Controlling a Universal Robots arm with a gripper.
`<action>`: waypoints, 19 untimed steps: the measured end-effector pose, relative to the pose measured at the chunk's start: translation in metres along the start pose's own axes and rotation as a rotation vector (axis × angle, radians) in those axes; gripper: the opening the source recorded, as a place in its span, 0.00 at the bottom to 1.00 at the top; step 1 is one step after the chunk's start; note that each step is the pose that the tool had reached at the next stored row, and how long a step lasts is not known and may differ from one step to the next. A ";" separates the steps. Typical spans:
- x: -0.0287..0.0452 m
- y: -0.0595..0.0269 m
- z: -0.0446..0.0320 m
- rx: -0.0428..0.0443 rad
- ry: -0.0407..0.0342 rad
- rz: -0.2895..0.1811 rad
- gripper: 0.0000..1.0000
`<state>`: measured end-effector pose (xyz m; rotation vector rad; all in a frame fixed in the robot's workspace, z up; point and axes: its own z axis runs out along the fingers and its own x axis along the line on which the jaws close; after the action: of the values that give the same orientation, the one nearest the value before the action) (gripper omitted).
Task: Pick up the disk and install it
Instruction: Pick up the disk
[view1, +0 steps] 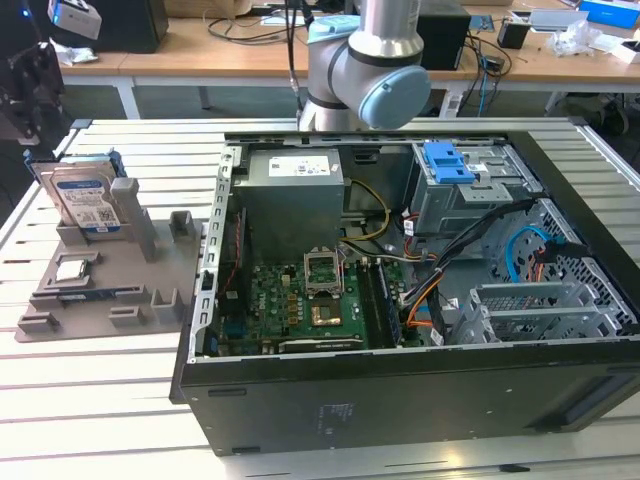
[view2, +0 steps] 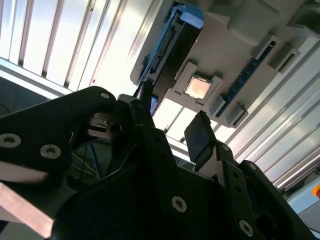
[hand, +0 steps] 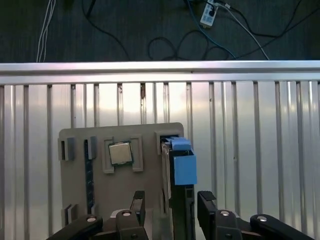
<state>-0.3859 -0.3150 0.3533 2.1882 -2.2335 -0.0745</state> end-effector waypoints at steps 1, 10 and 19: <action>-0.0013 0.0001 0.0019 0.0002 0.0000 0.000 0.54; -0.0091 0.0089 0.0220 -0.0003 0.0006 -0.011 0.54; -0.0118 0.0106 0.0431 -0.0013 0.0024 -0.052 0.54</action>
<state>-0.3981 -0.3019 0.3110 2.2447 -2.1747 -0.0738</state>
